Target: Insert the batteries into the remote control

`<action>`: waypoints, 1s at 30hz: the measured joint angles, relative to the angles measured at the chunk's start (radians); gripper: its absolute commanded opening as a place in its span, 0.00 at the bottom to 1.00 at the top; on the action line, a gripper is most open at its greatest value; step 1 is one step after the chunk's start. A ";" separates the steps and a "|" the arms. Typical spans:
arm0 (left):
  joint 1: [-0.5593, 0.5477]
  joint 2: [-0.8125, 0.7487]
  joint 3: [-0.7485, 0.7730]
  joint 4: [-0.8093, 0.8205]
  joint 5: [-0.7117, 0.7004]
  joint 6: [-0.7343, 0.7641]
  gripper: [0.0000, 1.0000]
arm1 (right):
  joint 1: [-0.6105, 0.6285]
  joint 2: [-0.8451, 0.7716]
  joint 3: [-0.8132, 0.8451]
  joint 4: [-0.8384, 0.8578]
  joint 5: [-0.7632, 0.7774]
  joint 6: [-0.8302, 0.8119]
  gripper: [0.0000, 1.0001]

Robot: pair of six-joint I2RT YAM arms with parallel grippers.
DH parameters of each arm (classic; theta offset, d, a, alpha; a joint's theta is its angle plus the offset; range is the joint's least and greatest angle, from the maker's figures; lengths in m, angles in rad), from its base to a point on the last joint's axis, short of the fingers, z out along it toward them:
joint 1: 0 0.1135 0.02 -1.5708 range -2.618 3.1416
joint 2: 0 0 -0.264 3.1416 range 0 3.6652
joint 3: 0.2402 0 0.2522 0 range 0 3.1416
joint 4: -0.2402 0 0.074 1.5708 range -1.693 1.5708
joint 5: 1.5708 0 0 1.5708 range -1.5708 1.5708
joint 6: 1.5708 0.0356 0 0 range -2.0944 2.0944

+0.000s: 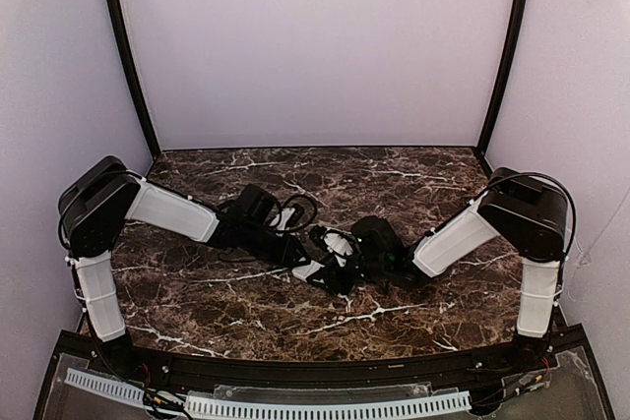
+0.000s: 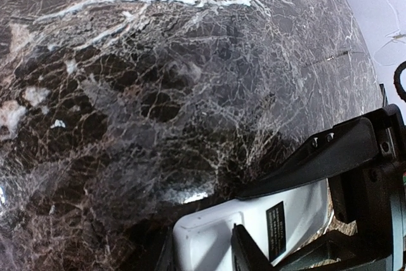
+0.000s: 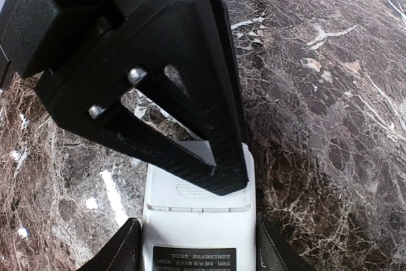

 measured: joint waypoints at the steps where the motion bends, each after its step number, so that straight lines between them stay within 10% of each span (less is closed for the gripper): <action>1: 0.000 0.000 0.000 0.000 0.000 0.003 0.35 | 0.000 0.000 0.000 0.000 0.000 0.000 0.32; 20: 0.015 -0.056 -0.044 0.032 -0.049 -0.024 0.47 | 0.007 0.000 0.000 0.004 0.015 -0.017 0.28; 30: 0.053 -0.086 -0.092 0.055 -0.077 -0.020 0.33 | 0.012 0.000 0.002 0.004 0.026 -0.026 0.26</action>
